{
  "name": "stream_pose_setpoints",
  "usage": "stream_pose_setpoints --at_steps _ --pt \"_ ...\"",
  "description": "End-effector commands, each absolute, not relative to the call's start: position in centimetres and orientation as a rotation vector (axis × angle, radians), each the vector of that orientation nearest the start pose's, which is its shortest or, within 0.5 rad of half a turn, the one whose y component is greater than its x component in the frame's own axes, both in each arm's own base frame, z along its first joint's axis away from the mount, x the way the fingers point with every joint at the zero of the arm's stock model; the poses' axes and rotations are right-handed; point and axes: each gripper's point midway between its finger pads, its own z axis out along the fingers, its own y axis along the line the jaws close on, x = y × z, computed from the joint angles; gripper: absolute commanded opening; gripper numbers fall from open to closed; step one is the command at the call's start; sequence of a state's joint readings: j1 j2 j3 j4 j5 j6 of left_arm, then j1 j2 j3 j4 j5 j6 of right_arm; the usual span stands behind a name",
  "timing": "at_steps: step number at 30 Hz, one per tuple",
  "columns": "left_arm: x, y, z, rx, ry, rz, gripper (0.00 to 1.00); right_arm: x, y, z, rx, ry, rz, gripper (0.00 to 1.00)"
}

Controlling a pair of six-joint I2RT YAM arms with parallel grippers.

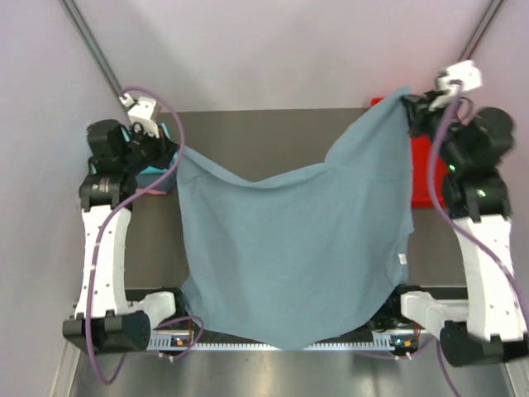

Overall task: Fold and stack the t-shirts
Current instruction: Flatten the tshirt out

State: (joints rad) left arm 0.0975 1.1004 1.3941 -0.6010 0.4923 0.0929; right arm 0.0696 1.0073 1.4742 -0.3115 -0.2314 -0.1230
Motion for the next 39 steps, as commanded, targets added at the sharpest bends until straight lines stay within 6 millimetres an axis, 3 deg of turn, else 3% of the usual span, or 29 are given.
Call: stream_pose_setpoints --at_steps 1,3,5,6,8,9,10,11,12,13,14,15,16,17,18,19,20,21,24,25,26,28,31,36,39 --pt "36.0 -4.5 34.6 0.379 1.801 -0.314 0.0 36.5 6.4 46.5 -0.374 1.403 0.127 0.0" --pt "37.5 -4.3 32.0 0.402 1.852 -0.307 0.0 40.1 6.9 41.2 -0.396 1.529 0.153 0.0" --pt "40.0 -3.7 29.2 0.397 1.915 -0.305 0.0 42.4 7.2 38.3 -0.4 1.603 0.176 0.0" --pt "41.4 -3.5 26.7 0.411 1.968 -0.31 0.0 44.7 7.3 34.8 -0.406 1.685 0.186 0.0" --pt "43.4 -3.1 25.7 0.41 1.988 -0.301 0.0 47.2 7.5 33.0 -0.414 1.727 0.19 0.0" --pt "44.3 -2.8 24.9 0.392 2.009 -0.298 0.0 49.4 7.6 29.4 -0.414 1.805 0.198 0.0" --pt "45.7 -2.7 22.5 0.373 2.066 -0.32 0.0 50.6 7.5 28.3 -0.416 1.831 0.196 0.0" --pt "47.0 -2.5 23.0 0.354 2.055 -0.32 0.0 52.2 7.5 29.2 -0.406 1.818 0.189 0.0" --pt "48.3 -2.3 20.5 0.333 2.108 -0.332 0.0 54.2 7.6 25.2 -0.4 1.907 0.205 0.0" --pt "49.1 -2.1 19.9 0.323 2.122 -0.332 0.0 55.4 7.7 24.2 -0.399 1.933 0.208 0.0" --pt "50.5 -1.9 20.5 0.321 2.105 -0.318 0.0 57.5 7.8 26.4 -0.392 1.89 0.203 0.0" --pt "51.3 -1.5 19.8 0.302 2.123 -0.313 0.0 59.1 7.9 21.9 -0.39 1.982 0.218 0.0" --pt "52.5 -1.1 17.7 0.28 2.166 -0.305 0.0 60.4 7.8 21.4 -0.384 1.993 0.206 0.0" --pt "53.7 -0.9 18.5 0.279 2.145 -0.291 0.0 62.2 7.7 23.8 -0.376 1.935 0.184 0.0" --pt "54.5 -0.6 16.6 0.261 2.183 -0.287 0.0 63.6 7.4 20.5 -0.365 1.993 0.17 0.0" --pt "55.2 -0.1 16.4 0.244 2.183 -0.264 0.0 64.4 7.3 20.4 -0.365 1.987 0.159 0.0" --pt "56.0 0.2 16.8 0.237 2.167 -0.249 0.0 65.6 7.1 21.8 -0.372 1.943 0.138 0.0" --pt "56.5 0.2 15.3 0.238 2.186 -0.25 0.0 66.4 7.1 20.2 -0.372 1.955 0.131 0.0" --pt "58.1 0.8 14.6 0.236 2.175 -0.23 0.0 67.9 6.9 20.0 -0.369 1.909 0.099 0.0" --pt "58.7 0.9 13.1 0.231 2.193 -0.232 0.0 68.3 6.3 20.1 -0.35 1.895 0.075 0.0" --pt "59.4 1.4 13.2 0.22 2.18 -0.212 0.0 68.4 6.0 19.1 -0.323 1.903 0.075 0.0" --pt "60.2 1.8 12.2 0.202 2.185 -0.194 0.0 69.5 5.2 20.0 -0.266 1.84 0.056 0.0" --pt "61.6 2.2 12.9 0.166 2.14 -0.178 0.0 70.8 5.2 21.6 -0.244 1.779 0.039 0.0" --pt "63.9 2.6 15.2 0.145 2.054 -0.146 0.0 71.8 5.9 26.5 -0.297 1.613 -0.031 0.0" --pt "64.3 3.1 16.0 0.127 2.031 -0.105 0.0 72.2 6.3 27.9 -0.301 1.553 -0.05 0.0"
